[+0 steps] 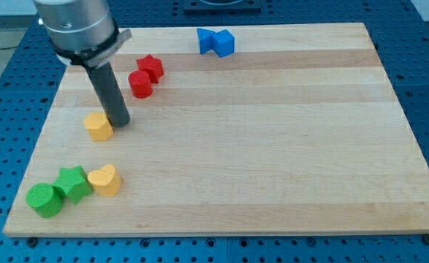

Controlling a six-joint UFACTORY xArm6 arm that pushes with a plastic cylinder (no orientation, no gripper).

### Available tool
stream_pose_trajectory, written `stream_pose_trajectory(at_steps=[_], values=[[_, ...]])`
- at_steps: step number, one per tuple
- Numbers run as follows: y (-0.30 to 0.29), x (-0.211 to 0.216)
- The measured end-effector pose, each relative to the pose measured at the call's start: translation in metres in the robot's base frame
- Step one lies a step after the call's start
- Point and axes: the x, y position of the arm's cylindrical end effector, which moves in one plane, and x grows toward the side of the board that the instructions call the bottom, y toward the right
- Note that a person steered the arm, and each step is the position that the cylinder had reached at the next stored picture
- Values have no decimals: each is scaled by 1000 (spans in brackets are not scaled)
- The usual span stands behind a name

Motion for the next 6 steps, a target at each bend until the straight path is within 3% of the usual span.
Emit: stream_pose_trajectory(at_steps=[1,3,4,5,6], values=[[-40,-10],[-62,59],[-64,65],[-58,21],[27,12]])
